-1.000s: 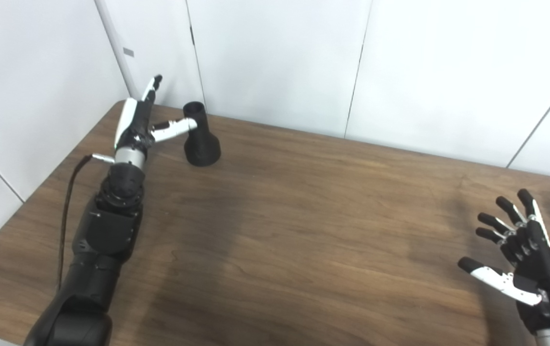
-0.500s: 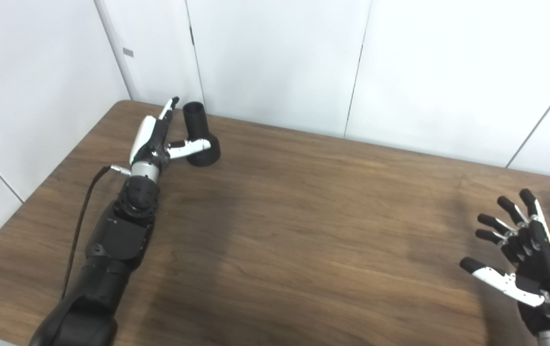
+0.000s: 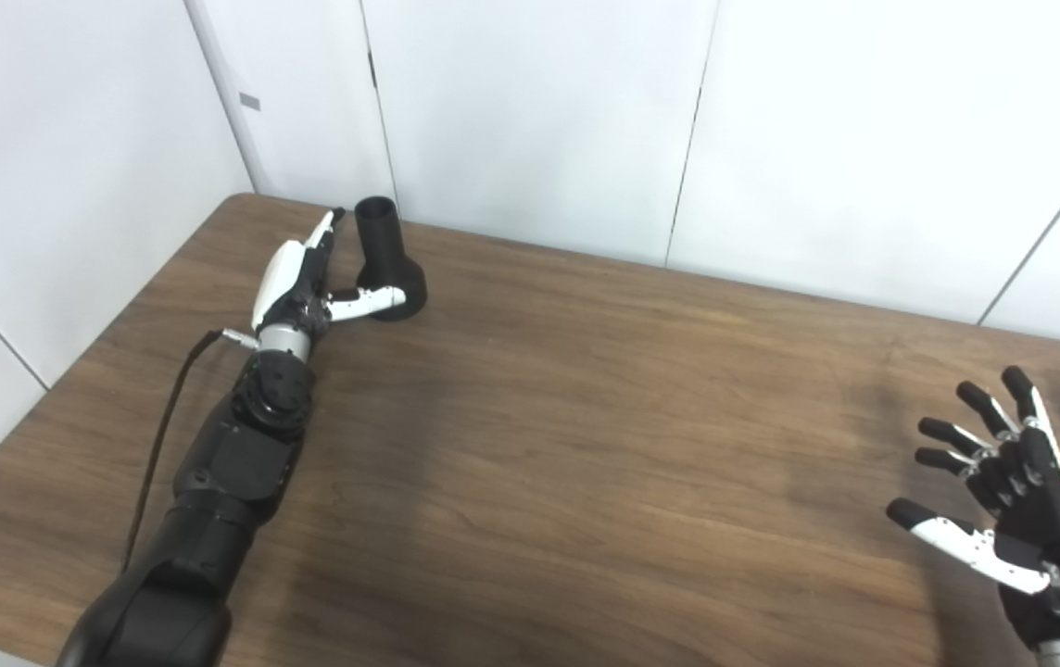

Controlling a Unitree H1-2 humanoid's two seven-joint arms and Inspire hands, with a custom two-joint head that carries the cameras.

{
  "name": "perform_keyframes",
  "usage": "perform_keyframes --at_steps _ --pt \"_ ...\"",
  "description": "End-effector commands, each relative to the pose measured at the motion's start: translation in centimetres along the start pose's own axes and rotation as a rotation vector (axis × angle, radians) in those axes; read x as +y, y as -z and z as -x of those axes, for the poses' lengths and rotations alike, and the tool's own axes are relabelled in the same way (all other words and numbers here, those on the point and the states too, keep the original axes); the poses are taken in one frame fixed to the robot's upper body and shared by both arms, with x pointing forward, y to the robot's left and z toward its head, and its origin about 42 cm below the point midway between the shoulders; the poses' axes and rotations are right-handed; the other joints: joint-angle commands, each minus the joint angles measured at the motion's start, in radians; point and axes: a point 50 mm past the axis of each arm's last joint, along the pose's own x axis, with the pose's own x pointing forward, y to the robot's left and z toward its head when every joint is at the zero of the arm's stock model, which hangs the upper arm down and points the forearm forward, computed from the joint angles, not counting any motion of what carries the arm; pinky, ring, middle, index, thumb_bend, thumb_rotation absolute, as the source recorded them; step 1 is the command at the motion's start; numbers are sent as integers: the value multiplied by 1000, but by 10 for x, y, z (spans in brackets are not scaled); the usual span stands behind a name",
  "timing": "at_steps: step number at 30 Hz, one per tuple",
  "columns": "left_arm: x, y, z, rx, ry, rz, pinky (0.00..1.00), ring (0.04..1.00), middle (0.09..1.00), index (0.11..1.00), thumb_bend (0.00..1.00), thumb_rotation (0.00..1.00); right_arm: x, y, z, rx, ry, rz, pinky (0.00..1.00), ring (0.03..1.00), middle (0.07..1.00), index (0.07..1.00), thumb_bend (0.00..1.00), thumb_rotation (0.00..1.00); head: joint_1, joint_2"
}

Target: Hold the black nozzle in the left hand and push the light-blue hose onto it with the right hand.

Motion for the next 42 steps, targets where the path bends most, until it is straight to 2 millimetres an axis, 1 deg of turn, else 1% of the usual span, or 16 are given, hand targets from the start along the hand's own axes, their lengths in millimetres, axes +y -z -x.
perform_keyframes --at_steps 1,4,11,14,19,27,28,29,31,32,33,34,36,37,41,42 --pt "12 -17 -13 -56 -19 -27 868 998 1000 1000 999 381 -5 -13 -7 -79 2 16 669 760 905 991 661 13 0 1" --pt "9 -16 -13 -71 -8 -64 824 966 983 993 1000 395 -6 -13 -7 -79 1 22 674 762 905 990 655 32 1 0" --pt "2 -16 -13 -87 13 -84 850 947 949 939 996 344 -4 -13 -8 -79 3 20 666 759 906 995 665 36 -1 2" --pt "-1 -18 -13 -85 28 -87 830 940 942 931 982 347 -4 -13 -8 -81 6 22 665 753 904 992 653 20 -3 4" --pt "-5 -21 -14 -84 51 -81 798 920 935 923 977 348 -5 -10 -9 -89 6 29 665 750 897 987 667 45 -8 8" --pt "-10 -21 -16 -88 54 -122 768 909 927 902 960 345 -3 -10 -10 -101 10 28 626 725 882 975 673 46 -16 12" --pt "-12 -20 -16 -93 43 -135 710 842 871 842 926 264 -3 -10 -10 -101 8 28 623 728 887 979 677 44 -16 13" --pt "-13 -19 -17 -97 36 -143 594 707 752 763 870 156 -2 -10 -10 -102 7 28 620 729 887 979 681 49 -16 13" --pt "-15 -18 -17 -93 20 -186 514 602 644 690 823 70 -2 -11 -10 -101 6 27 619 730 887 978 682 50 -17 14" --pt "-17 -17 -17 -85 13 -208 437 513 550 611 675 36 -2 -11 -10 -100 5 27 618 732 889 979 679 49 -18 14" --pt "-20 -16 -18 -75 9 -229 350 417 477 563 581 14 -2 -11 -10 -98 4 29 620 734 892 981 677 47 -19 15" --pt "-22 -14 -18 -64 10 -254 303 365 446 545 549 7 -2 -10 -9 -96 5 27 621 735 892 982 671 43 -21 16" --pt "-26 -11 -17 -47 21 -296 243 311 419 530 521 1 -3 -10 -9 -97 4 24 629 738 893 979 668 23 -22 18" --pt "-29 -9 -17 -44 26 -320 241 313 417 529 518 0 -3 -9 -9 -99 5 26 628 739 895 982 664 15 -22 21" --pt "-38 1 -13 -59 35 -379 279 356 440 511 520 0 -5 -9 -9 -103 5 22 611 731 889 980 670 33 -22 21" --pt "-39 3 -12 -54 40 -392 306 387 463 498 522 0 -5 -9 -9 -103 5 20 612 731 888 979 668 26 -21 27"
